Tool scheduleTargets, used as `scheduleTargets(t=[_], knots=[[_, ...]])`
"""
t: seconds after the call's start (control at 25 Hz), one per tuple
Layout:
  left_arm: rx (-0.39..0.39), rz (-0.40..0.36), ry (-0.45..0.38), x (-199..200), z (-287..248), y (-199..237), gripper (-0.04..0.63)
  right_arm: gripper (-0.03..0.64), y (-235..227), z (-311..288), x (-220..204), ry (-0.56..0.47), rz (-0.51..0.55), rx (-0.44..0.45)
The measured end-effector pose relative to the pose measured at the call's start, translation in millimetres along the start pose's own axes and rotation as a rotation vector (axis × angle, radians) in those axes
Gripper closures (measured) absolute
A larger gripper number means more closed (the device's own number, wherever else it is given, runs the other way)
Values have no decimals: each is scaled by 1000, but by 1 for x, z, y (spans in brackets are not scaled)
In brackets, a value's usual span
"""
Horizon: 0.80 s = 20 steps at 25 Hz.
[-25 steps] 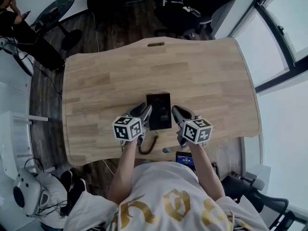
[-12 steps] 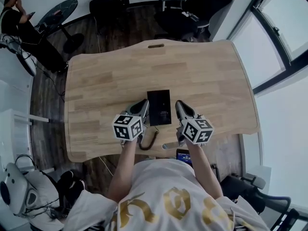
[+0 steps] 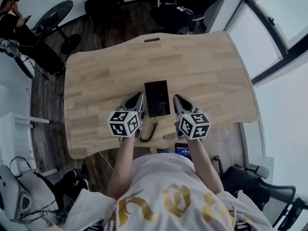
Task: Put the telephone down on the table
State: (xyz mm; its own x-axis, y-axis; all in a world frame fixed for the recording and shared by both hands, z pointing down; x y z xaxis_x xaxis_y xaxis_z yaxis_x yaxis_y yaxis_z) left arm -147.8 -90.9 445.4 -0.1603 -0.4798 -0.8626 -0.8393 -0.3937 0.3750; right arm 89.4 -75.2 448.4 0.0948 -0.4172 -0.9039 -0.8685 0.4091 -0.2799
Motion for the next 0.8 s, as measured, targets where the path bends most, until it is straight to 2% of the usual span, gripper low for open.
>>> scheduleTargets(t=[0.24,0.8], knots=[[-15,7,-15,-3,4,-6,582,604,0,14,-3,-5,7,-10],[-32,22,8,-12,3,-7,583,604,-2,19,-8,15,42,-4]])
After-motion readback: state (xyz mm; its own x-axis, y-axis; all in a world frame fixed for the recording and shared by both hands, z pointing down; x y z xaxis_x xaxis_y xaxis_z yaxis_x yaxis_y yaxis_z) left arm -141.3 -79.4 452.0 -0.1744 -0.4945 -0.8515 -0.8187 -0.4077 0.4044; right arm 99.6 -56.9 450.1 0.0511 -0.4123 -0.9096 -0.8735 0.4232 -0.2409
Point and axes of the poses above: the fingertips, and each gripper's own axes: z backward along the fingers, y to its left, x out of its top, the point moved 9 cm from there along z, backward along the fingers, and after that the axes turned 3 degrees about z, right-handed, at the moved point
